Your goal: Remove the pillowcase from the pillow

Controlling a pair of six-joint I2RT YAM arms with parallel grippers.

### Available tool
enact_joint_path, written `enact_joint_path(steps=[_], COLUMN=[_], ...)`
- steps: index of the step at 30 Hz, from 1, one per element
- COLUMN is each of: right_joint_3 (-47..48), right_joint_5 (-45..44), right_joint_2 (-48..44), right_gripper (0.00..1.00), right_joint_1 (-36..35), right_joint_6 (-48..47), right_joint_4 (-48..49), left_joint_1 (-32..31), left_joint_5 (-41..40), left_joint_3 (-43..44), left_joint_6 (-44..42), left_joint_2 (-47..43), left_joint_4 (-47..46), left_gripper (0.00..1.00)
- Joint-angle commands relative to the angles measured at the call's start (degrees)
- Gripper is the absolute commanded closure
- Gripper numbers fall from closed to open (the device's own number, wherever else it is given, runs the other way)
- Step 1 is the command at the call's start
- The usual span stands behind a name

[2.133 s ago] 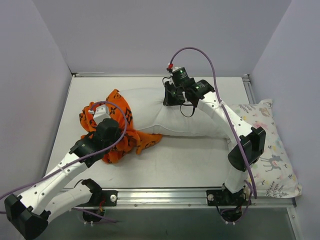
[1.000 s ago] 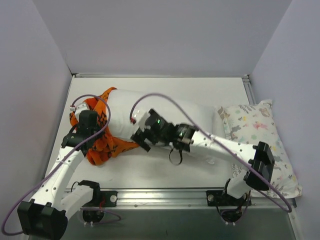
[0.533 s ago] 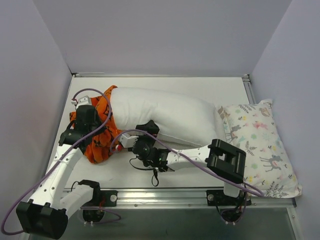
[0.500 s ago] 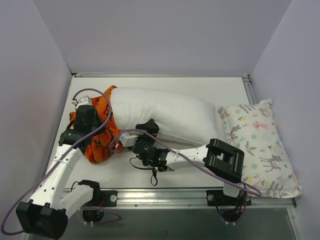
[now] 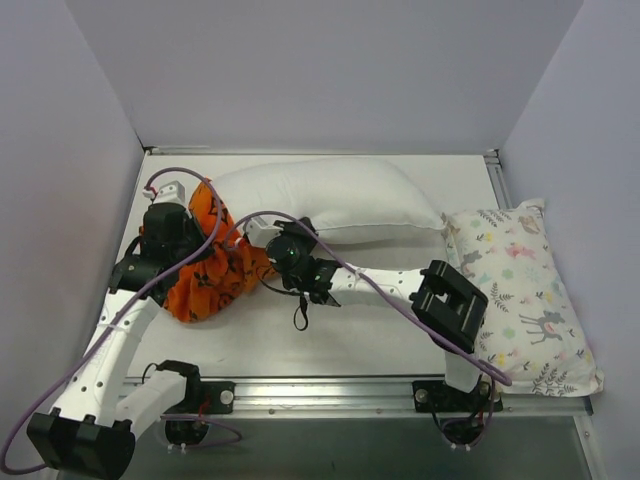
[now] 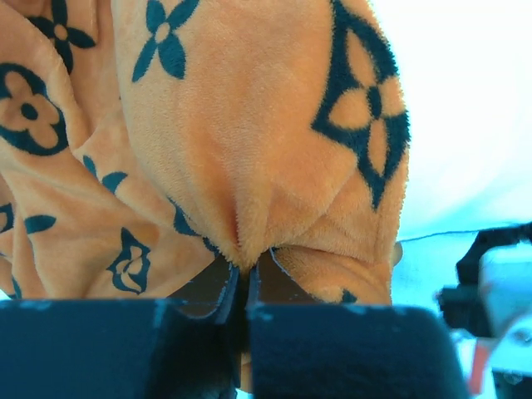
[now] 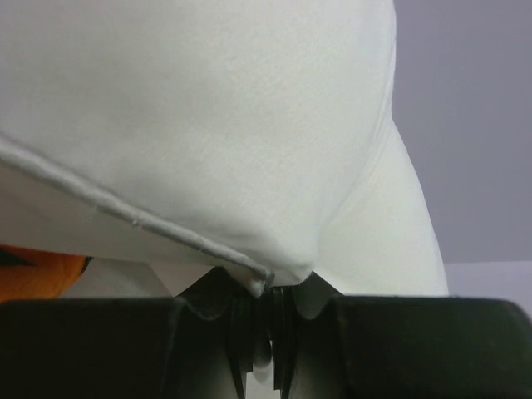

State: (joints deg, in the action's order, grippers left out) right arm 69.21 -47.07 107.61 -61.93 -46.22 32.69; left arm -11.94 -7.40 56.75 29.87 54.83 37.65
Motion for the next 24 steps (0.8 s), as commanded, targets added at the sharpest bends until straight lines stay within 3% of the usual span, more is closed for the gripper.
enact_joint_path(steps=[1, 2, 4, 9, 11, 14, 19, 24], right_joint_3=[8.4, 10.5, 15.9, 24.0, 26.8, 28.5, 32.0, 35.3], right_joint_5=[0.1, 0.3, 0.2, 1.2, 1.7, 2.2, 4.8, 10.1], right_joint_2=[-5.6, -5.9, -7.1, -9.0, -9.0, -8.7, -9.2, -10.7], right_gripper=[1.0, 1.0, 1.0, 1.0, 1.0, 1.0, 1.0, 1.0], right_joint_1=[2.0, 3.7, 5.7, 8.6, 9.0, 9.5, 12.4, 13.9], right_joint_6=[10.8, 13.2, 18.4, 24.8, 26.2, 27.3, 32.9, 36.8], right_joint_4=[-10.3, -18.6, -25.0, -40.8, -44.5, -47.5, -52.7, -56.1], left_joint_1=[0.1, 0.0, 0.1, 0.7, 0.9, 1.7, 6.1, 10.1], left_joint_5=[-1.1, -3.3, -5.0, -9.0, -10.1, -12.7, -16.1, -13.5], left_joint_3=[5.2, 5.6, 6.2, 6.6, 6.7, 6.4, 4.5, 2.0], left_joint_6=[-2.4, -2.7, -2.9, -2.0, -1.3, -0.6, 2.2, 3.6], left_joint_2=[-0.5, -0.4, -0.4, -0.8, -0.9, -1.0, -1.0, 1.0], left_joint_4=[1.0, 1.6, 1.9, 2.0, 2.0, 2.0, 2.0, -1.3], left_gripper=[0.92, 0.84, 0.71, 0.64, 0.72, 1.0, 1.0, 1.0])
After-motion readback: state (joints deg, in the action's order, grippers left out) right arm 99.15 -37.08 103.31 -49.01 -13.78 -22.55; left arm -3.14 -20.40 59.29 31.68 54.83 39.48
